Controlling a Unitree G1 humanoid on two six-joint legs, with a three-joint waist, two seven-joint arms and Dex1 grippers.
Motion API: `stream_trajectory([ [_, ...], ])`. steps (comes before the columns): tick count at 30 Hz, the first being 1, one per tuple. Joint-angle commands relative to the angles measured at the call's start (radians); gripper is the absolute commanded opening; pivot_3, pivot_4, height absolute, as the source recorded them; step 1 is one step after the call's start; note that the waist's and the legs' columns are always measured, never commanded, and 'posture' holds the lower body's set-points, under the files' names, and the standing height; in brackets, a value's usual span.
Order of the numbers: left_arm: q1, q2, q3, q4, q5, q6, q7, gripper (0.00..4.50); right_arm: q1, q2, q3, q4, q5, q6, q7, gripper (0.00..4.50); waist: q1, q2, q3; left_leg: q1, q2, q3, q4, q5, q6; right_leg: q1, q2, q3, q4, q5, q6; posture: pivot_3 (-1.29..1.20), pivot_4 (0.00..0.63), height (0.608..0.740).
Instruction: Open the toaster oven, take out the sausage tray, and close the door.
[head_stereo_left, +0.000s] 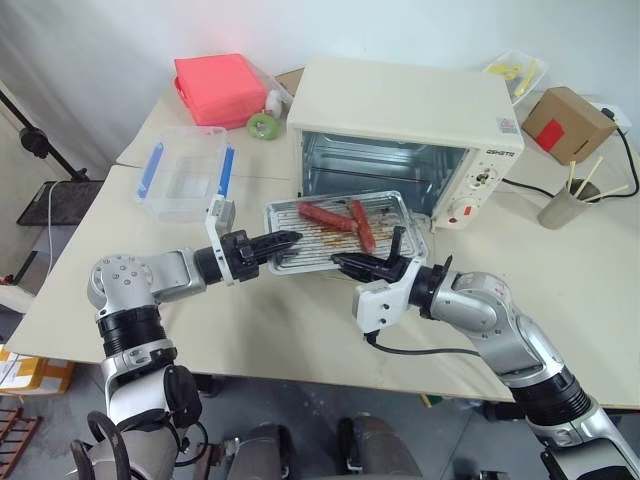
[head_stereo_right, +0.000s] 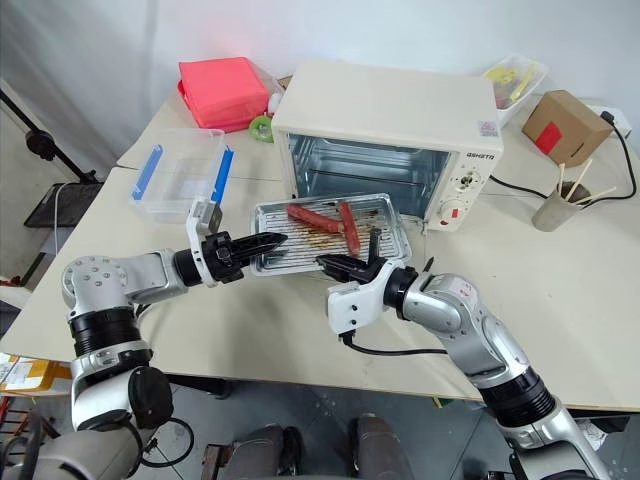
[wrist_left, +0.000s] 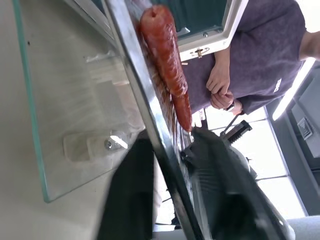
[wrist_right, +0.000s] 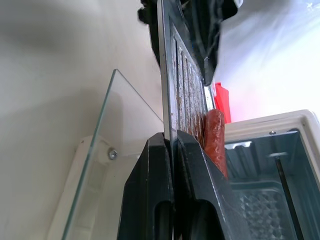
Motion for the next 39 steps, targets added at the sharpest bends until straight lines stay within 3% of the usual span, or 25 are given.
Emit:
stream_trajectory([
  [1,-0.012,0.021,0.011,0.038,-0.096,0.004,0.039,0.01,0.005,0.014,-0.033,-0.036,0.098,0.031,0.024,0.0,0.0,0.0,0.0,0.0,0.0,0.0,0.0,0.0,0.0,0.0,0.0,0.0,0.0,0.0,0.0,0.0,0.15,0.74],
  [8,-0.022,0.05,0.043,0.184,-0.225,0.004,0.207,0.0,0.023,-0.008,-0.039,-0.044,0.148,0.011,0.047,2.17,0.0,0.0,0.0,0.001,0.0,0.0,0.001,0.0,0.0,0.0,0.0,0.0,0.003,0.0,0.0,0.0,0.15,0.74],
  [12,0.014,0.141,0.053,0.266,-0.35,0.004,0.259,0.0,0.119,-0.095,-0.163,-0.051,0.294,-0.076,0.073,3.47,0.001,0.0,0.0,0.001,0.0,-0.001,0.001,0.0,0.0,0.0,-0.001,0.0,0.003,0.0,0.0,0.0,0.15,0.74],
  [17,0.136,0.275,0.016,0.245,-0.542,0.004,0.264,0.0,0.224,-0.168,-0.347,0.005,0.464,-0.103,0.085,3.47,-0.008,0.0,0.0,0.002,0.0,-0.001,0.0,0.0,0.0,0.0,-0.001,0.0,0.003,0.0,0.0,0.0,0.15,0.74],
  [20,0.22,0.336,0.053,0.226,-0.641,0.004,0.284,0.0,0.31,-0.205,-0.432,0.096,0.583,-0.123,0.163,2.92,-0.001,-0.001,0.0,0.003,0.0,-0.002,0.0,0.0,-0.001,0.001,-0.001,-0.001,0.003,0.0,0.0,0.0,0.15,0.74],
  [26,0.435,0.366,0.098,0.11,-0.926,-0.168,0.436,0.0,0.374,-0.215,-0.473,0.304,0.731,-0.076,0.304,0.86,-0.002,-0.002,-0.001,0.003,-0.001,-0.002,0.0,0.0,0.0,0.004,-0.002,0.0,0.001,0.0,0.0,0.0,0.15,0.74],
  [29,0.499,0.33,0.113,0.023,-0.985,-0.237,0.474,0.0,0.359,-0.203,-0.469,0.375,0.741,-0.102,0.338,0.03,-0.003,-0.002,0.0,0.013,0.0,-0.003,-0.002,0.0,0.0,0.014,-0.002,0.0,-0.002,0.0,-0.001,0.0,0.15,0.74],
  [31,0.528,0.298,0.132,-0.022,-0.985,-0.267,0.488,0.0,0.343,-0.193,-0.46,0.409,0.733,-0.124,0.348,0.03,-0.001,-0.002,-0.001,0.018,0.0,-0.003,-0.004,-0.001,0.001,0.02,-0.002,-0.001,-0.006,-0.001,-0.002,0.0,0.15,0.74],
  [36,0.655,0.064,0.262,-0.259,-0.985,-0.472,0.635,0.0,0.259,-0.098,-0.369,0.573,0.691,-0.092,0.362,0.03,-0.003,-0.002,-0.001,0.022,0.0,-0.003,-0.004,-0.003,0.001,0.027,-0.002,-0.002,-0.012,-0.001,-0.002,0.0,0.15,0.74],
  [39,0.697,-0.023,0.285,-0.361,-0.985,-0.538,0.687,0.0,0.218,-0.058,-0.349,0.602,0.693,-0.086,0.367,0.03,-0.003,-0.002,-0.001,0.021,0.0,-0.004,-0.004,-0.003,0.001,0.027,-0.001,-0.003,-0.013,-0.001,-0.002,0.0,0.15,0.74],
])
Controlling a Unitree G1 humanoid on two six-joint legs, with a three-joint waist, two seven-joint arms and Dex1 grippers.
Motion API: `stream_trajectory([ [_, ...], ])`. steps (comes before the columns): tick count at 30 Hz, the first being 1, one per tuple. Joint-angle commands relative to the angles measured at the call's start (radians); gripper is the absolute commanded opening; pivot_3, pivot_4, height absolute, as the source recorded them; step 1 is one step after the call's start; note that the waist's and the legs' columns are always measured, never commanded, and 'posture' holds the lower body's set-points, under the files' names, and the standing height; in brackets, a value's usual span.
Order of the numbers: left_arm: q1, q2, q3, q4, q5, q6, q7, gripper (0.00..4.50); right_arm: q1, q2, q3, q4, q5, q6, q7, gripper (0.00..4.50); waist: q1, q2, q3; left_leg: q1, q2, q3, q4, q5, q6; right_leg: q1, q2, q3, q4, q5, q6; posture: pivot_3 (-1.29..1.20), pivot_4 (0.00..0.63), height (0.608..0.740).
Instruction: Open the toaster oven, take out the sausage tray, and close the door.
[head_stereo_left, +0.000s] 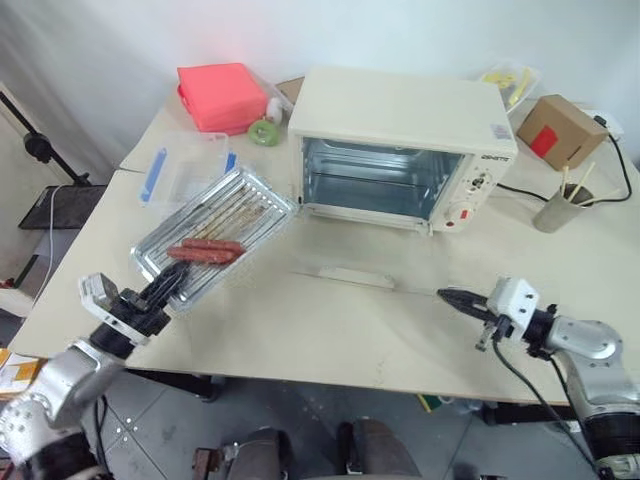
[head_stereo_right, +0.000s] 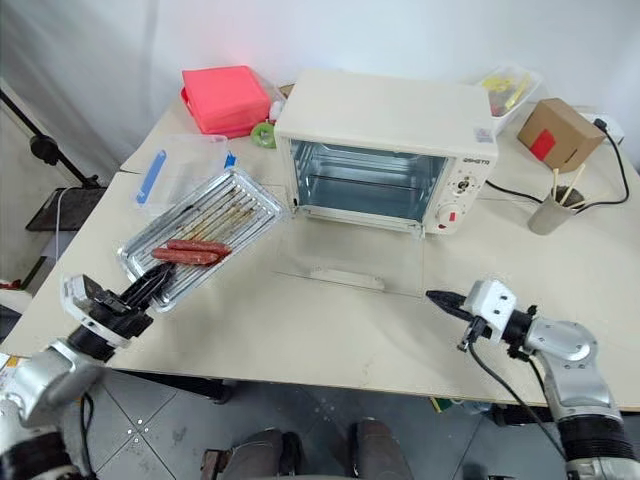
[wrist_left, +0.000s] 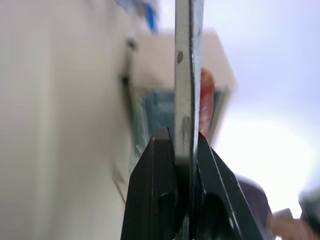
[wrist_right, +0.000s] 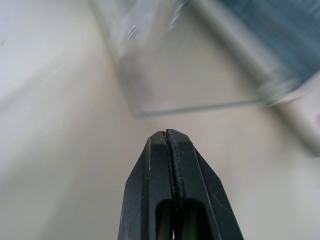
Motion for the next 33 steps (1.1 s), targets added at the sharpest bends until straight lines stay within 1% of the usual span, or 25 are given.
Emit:
stream_trajectory([
  [1,0.023,-0.054,0.049,-0.134,-0.031,-0.074,0.042,0.0,-0.04,0.02,-0.001,0.007,0.006,-0.006,0.007,0.03,0.003,0.0,0.0,0.0,0.0,0.0,0.0,0.0,0.0,0.0,0.0,0.0,0.0,0.0,0.0,0.0,0.15,0.74],
  [5,0.038,-0.086,0.041,-0.18,-0.031,-0.103,0.065,0.0,-0.06,0.032,-0.012,-0.002,0.022,0.002,0.013,0.03,0.006,0.0,0.0,0.001,-0.001,-0.001,0.001,0.0,0.0,0.003,0.0,0.0,-0.001,0.0,0.0,0.0,0.15,0.74],
  [9,0.04,-0.092,0.031,-0.192,-0.031,-0.11,0.068,0.0,-0.075,0.04,-0.067,-0.082,0.095,0.051,-0.016,0.03,0.007,0.0,0.0,0.001,-0.001,-0.001,0.001,-0.001,0.001,0.004,0.0,-0.001,-0.003,0.0,0.0,0.0,0.15,0.74],
  [12,0.035,-0.08,0.025,-0.183,-0.031,-0.098,0.062,0.0,-0.092,0.043,-0.12,-0.184,0.173,0.131,-0.066,0.03,0.006,0.0,0.0,0.0,-0.001,-0.002,0.001,-0.001,0.001,0.004,0.0,-0.001,-0.004,0.0,0.0,0.0,0.15,0.74],
  [17,0.027,-0.06,0.009,-0.175,-0.031,-0.077,0.054,0.0,-0.14,0.047,-0.169,-0.346,0.294,0.301,-0.132,0.03,0.005,0.0,0.0,0.001,0.0,-0.002,0.0,-0.001,0.0,0.004,0.001,-0.001,-0.004,0.0,0.0,0.0,0.15,0.74],
  [20,0.02,-0.045,0.001,-0.169,-0.031,-0.073,0.056,0.0,-0.164,0.038,-0.179,-0.393,0.322,0.359,-0.15,0.03,0.006,0.0,0.0,0.0,0.0,-0.002,0.0,-0.002,0.0,0.004,0.001,-0.002,-0.005,0.0,0.0,0.0,0.15,0.74],
  [22,0.017,-0.022,-0.019,-0.158,-0.031,-0.053,0.048,0.0,-0.159,0.001,-0.176,-0.43,0.355,0.448,-0.131,0.03,0.007,0.0,0.0,0.0,0.0,-0.003,0.0,-0.002,0.001,0.004,0.001,-0.002,-0.006,0.0,0.0,0.0,0.15,0.74],
  [23,0.022,0.005,-0.039,-0.148,-0.031,-0.029,0.032,0.0,-0.141,-0.016,-0.177,-0.445,0.359,0.475,-0.118,0.19,0.009,0.0,0.0,-0.001,0.0,-0.003,0.0,-0.002,0.001,0.004,0.001,-0.002,-0.007,0.0,0.0,0.0,0.15,0.74],
  [26,0.01,0.12,-0.129,-0.064,-0.031,0.046,-0.015,0.0,0.005,-0.05,-0.202,-0.514,0.35,0.481,-0.069,0.87,0.024,-0.001,0.0,-0.002,0.0,-0.005,-0.002,-0.002,0.001,0.004,0.001,-0.003,-0.01,0.0,0.0,0.0,0.15,0.74],
  [30,-0.034,0.216,-0.254,0.032,-0.031,0.11,-0.071,0.0,0.136,-0.081,-0.23,-0.572,0.334,0.466,-0.028,2.17,0.029,0.001,0.0,-0.003,-0.001,-0.007,-0.003,-0.003,0.001,0.005,0.001,-0.001,-0.013,0.0,0.0,0.0,0.15,0.74],
  [33,-0.105,0.265,-0.371,0.102,-0.028,0.146,-0.109,0.0,0.228,-0.096,-0.284,-0.603,0.351,0.475,-0.014,3.15,0.029,0.001,0.0,-0.003,-0.002,-0.008,-0.003,-0.003,0.001,0.006,0.001,-0.001,-0.012,0.0,0.0,0.0,0.15,0.74],
])
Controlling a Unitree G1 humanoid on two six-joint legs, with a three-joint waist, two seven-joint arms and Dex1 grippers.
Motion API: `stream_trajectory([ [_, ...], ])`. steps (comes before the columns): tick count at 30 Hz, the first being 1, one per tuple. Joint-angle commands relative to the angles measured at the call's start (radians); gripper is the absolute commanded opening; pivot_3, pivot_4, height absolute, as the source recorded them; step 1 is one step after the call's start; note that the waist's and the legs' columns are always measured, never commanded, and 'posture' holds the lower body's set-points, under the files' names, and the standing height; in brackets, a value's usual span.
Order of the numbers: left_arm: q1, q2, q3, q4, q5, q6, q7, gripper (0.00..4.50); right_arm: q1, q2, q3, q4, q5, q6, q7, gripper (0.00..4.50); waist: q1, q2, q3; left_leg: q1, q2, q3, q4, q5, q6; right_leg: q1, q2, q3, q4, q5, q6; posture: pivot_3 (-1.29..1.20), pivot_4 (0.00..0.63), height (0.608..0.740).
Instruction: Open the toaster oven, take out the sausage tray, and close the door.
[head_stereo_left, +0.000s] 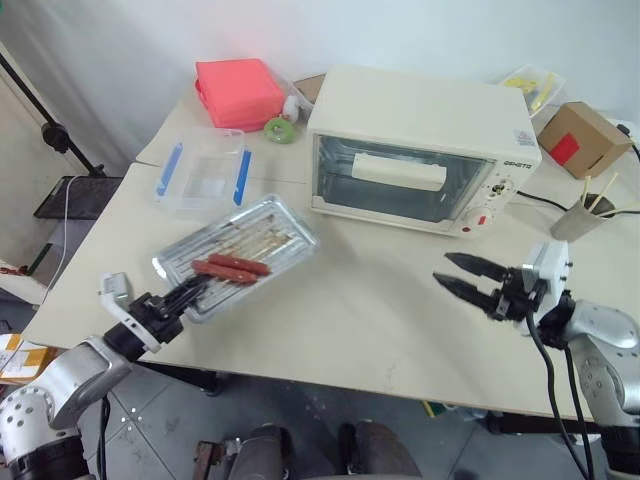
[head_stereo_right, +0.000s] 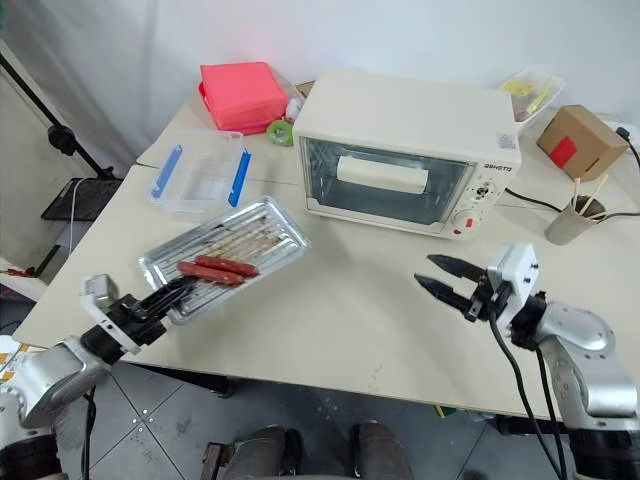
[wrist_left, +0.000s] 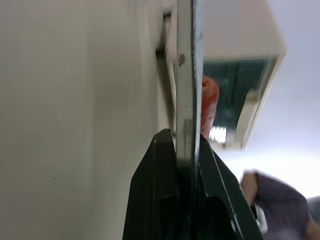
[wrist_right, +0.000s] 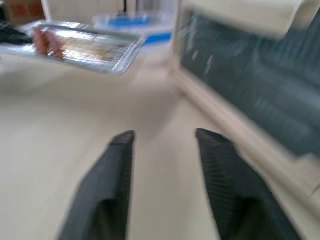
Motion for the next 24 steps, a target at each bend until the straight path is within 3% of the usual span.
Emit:
stream_trajectory([
  [1,-0.091,0.047,-0.128,0.059,-0.009,0.051,-0.074,0.0,0.076,-0.032,-0.103,-0.065,0.026,0.001,0.018,3.45,0.004,0.0,0.0,0.0,0.0,0.0,0.0,0.0,0.0,0.0,0.0,0.0,0.0,0.0,0.0,0.0,0.15,0.74],
  [4,-0.177,0.058,-0.209,0.127,0.066,0.082,-0.15,0.0,0.129,-0.036,-0.153,-0.08,0.024,0.001,0.014,4.48,0.002,0.0,0.0,0.0,-0.001,-0.001,0.0,0.0,0.0,0.0,0.0,-0.001,0.001,0.0,0.0,0.0,0.15,0.74],
  [12,-0.453,-0.009,-0.415,0.321,0.425,0.176,-0.448,0.0,0.327,-0.011,-0.262,-0.189,0.013,-0.009,0.006,4.48,0.004,0.001,0.0,0.0,-0.001,0.0,-0.001,0.001,-0.001,0.0,0.001,0.0,0.0,0.0,0.0,0.0,0.15,0.74],
  [15,-0.515,-0.035,-0.468,0.356,0.552,0.178,-0.55,0.0,0.398,-0.024,-0.26,-0.193,-0.055,-0.089,0.064,4.48,0.005,0.001,0.0,0.0,-0.002,-0.001,-0.001,0.001,-0.001,0.0,0.0,0.0,0.0,0.0,0.001,0.0,0.15,0.74],
  [24,-0.686,-0.146,-0.622,0.506,0.94,0.087,-0.789,0.0,0.496,0.041,-0.295,-0.145,-0.073,-0.144,0.04,4.48,0.005,0.005,-0.003,0.002,-0.004,0.0,-0.001,0.001,-0.001,0.002,-0.001,0.001,0.0,0.001,0.004,0.0,0.15,0.74],
])
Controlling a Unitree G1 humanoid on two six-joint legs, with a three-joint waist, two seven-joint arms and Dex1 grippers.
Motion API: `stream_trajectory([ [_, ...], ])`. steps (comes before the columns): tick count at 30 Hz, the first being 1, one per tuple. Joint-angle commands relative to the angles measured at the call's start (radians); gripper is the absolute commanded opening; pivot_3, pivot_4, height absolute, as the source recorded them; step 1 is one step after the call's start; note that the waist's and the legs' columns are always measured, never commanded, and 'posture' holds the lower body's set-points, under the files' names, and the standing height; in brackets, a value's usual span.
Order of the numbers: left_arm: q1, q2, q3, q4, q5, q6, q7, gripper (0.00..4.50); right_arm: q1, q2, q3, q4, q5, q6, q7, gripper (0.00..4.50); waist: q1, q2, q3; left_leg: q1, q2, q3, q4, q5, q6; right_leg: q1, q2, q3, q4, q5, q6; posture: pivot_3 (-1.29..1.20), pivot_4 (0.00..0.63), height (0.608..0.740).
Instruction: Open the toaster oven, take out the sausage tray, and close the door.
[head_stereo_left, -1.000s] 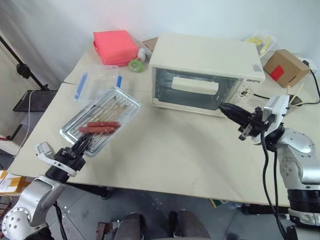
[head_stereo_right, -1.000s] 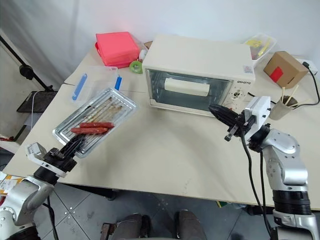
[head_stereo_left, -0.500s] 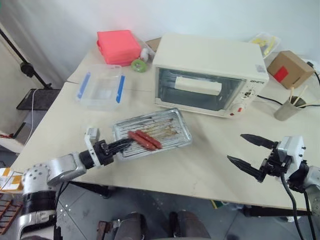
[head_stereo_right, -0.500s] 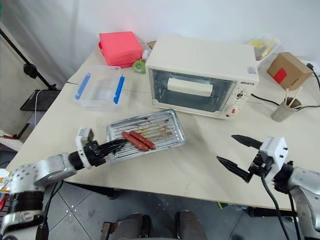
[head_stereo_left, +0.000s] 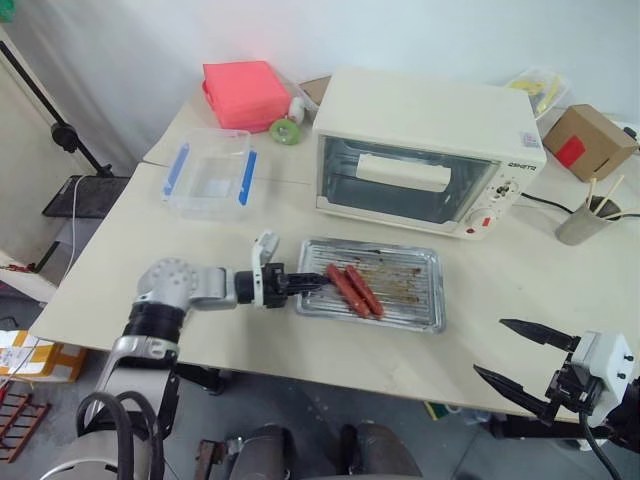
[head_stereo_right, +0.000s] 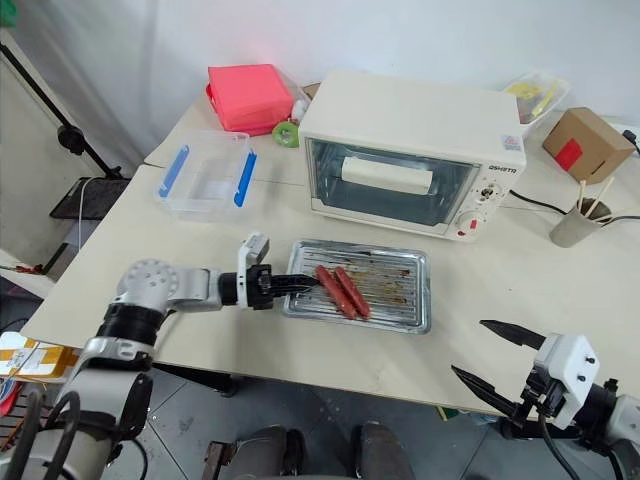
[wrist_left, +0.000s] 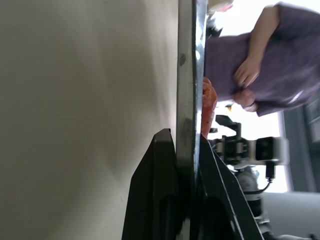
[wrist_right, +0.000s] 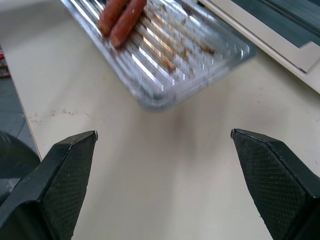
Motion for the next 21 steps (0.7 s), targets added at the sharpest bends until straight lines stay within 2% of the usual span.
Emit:
stream_trajectory([
  [1,-0.005,-0.03,-0.043,0.041,0.119,-0.015,-0.075,0.63,0.01,0.015,-0.041,0.016,0.001,-0.025,-0.013,4.5,0.0,0.001,-0.001,0.0,0.0,0.0,0.0,0.0,0.0,0.0,0.0,0.0,0.0,0.0,0.0,0.0,0.15,0.74],
  [2,-0.007,-0.033,-0.043,0.04,0.138,-0.013,-0.093,0.82,0.011,0.017,-0.042,0.02,0.001,-0.026,-0.015,4.5,0.0,0.001,-0.001,0.0,0.0,0.0,0.0,0.0,0.0,0.0,0.0,0.0,0.0,0.0,0.0,0.0,0.15,0.74],
  [10,0.016,-0.01,0.012,-0.015,0.232,0.015,-0.173,3.21,-0.044,0.007,-0.018,0.03,0.001,-0.014,-0.035,4.5,-0.004,0.001,-0.001,0.0,0.0,-0.001,-0.001,0.0,0.0,-0.001,0.0,0.0,0.0,0.0,0.0,0.0,0.15,0.74],
  [14,0.087,0.08,0.034,-0.149,0.248,-0.004,-0.219,4.28,-0.089,0.004,0.008,0.022,0.011,0.008,-0.044,4.5,-0.019,0.001,-0.001,0.001,0.001,-0.001,-0.003,0.001,-0.001,-0.001,0.0,0.0,0.0,0.0,0.0,0.0,0.15,0.74],
  [15,0.117,0.11,0.028,-0.199,0.261,-0.034,-0.241,4.44,-0.098,0.004,0.014,0.018,0.013,0.013,-0.044,4.5,-0.027,0.001,-0.001,0.001,0.001,-0.001,-0.004,0.001,-0.002,-0.001,0.0,0.0,0.0,0.0,0.0,0.0,0.15,0.74],
  [18,0.257,0.251,0.016,-0.393,0.333,-0.259,-0.396,4.44,-0.147,-0.001,0.043,0.008,0.027,0.028,-0.042,4.5,-0.045,0.001,0.0,0.006,0.001,0.001,-0.011,0.004,-0.004,-0.001,0.0,0.002,0.0,0.0,0.0,0.0,0.15,0.74],
  [21,0.347,0.317,0.036,-0.47,0.388,-0.434,-0.485,4.44,-0.182,0.0,0.063,0.006,0.034,0.021,-0.024,4.5,-0.048,0.001,0.0,0.01,0.001,0.001,-0.015,0.005,-0.007,0.0,0.002,0.005,0.001,-0.001,-0.003,0.0,0.15,0.74],
])
